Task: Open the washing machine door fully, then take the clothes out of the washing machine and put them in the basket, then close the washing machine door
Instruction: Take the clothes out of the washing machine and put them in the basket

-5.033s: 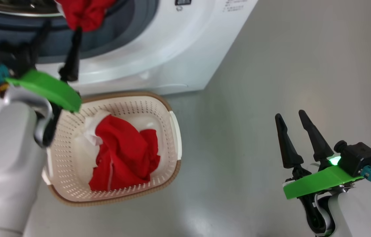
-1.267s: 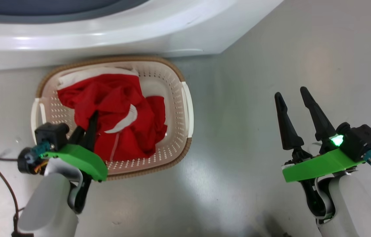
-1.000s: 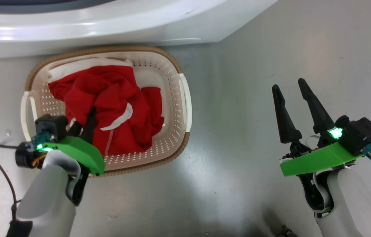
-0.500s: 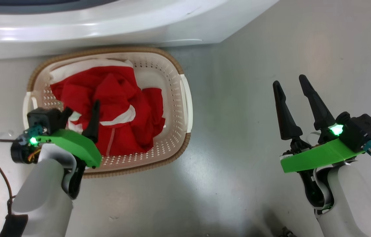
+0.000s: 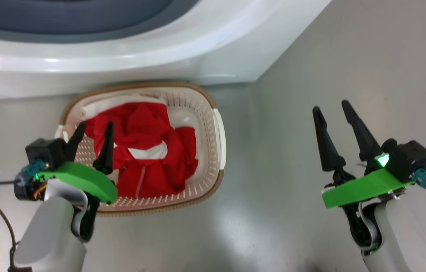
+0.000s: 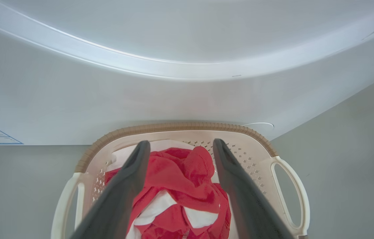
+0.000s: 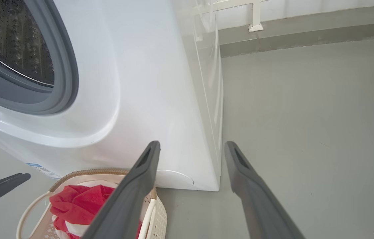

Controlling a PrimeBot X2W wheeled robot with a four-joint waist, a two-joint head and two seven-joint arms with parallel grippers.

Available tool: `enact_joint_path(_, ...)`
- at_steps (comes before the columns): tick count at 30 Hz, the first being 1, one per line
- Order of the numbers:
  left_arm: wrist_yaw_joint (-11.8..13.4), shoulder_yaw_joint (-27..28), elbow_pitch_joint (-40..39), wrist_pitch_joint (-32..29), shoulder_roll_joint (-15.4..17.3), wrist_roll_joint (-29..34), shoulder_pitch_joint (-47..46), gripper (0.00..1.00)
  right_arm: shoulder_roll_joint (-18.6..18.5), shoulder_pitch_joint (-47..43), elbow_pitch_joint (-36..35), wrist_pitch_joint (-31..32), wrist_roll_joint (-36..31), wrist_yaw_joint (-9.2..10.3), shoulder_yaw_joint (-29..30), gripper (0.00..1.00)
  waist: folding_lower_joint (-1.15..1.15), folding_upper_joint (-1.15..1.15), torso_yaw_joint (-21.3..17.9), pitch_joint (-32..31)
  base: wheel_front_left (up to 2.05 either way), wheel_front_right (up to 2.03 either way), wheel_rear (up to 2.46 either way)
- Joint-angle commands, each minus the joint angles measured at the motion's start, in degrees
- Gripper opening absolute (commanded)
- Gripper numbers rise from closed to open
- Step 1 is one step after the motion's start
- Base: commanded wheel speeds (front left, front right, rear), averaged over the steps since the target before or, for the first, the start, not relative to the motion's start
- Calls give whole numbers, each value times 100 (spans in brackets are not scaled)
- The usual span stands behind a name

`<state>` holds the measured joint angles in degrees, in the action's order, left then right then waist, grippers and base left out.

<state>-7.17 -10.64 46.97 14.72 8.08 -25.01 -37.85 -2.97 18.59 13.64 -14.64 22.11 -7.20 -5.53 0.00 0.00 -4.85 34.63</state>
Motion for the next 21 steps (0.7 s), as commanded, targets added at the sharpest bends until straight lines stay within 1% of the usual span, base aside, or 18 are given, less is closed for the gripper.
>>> enact_joint_path(1, -32, 202, -168, 28, 128, 92, 234, 100, 9, -217, -89, -36, -34, -29, -98, 100, 0, 0, 64, -365, 0, 0, 0)
enact_joint_path(8, -32, 514, -629, 28, 41, 295, 755, 100, 9, -489, 43, -36, -74, -29, -86, 100, 0, 0, 137, -1047, 0, 0, 0)
enact_joint_path(15, -32, 855, -1349, 28, -45, 518, 1412, 100, -90, -806, 149, -36, -4, -29, -103, 100, 0, 0, 206, -1703, 0, 0, 0)
enact_joint_path(21, -32, 1103, -1975, 28, -71, 704, 1969, 100, -187, -1063, 169, -36, 55, -29, -112, 100, 0, 0, 228, -2115, 0, 0, 0)
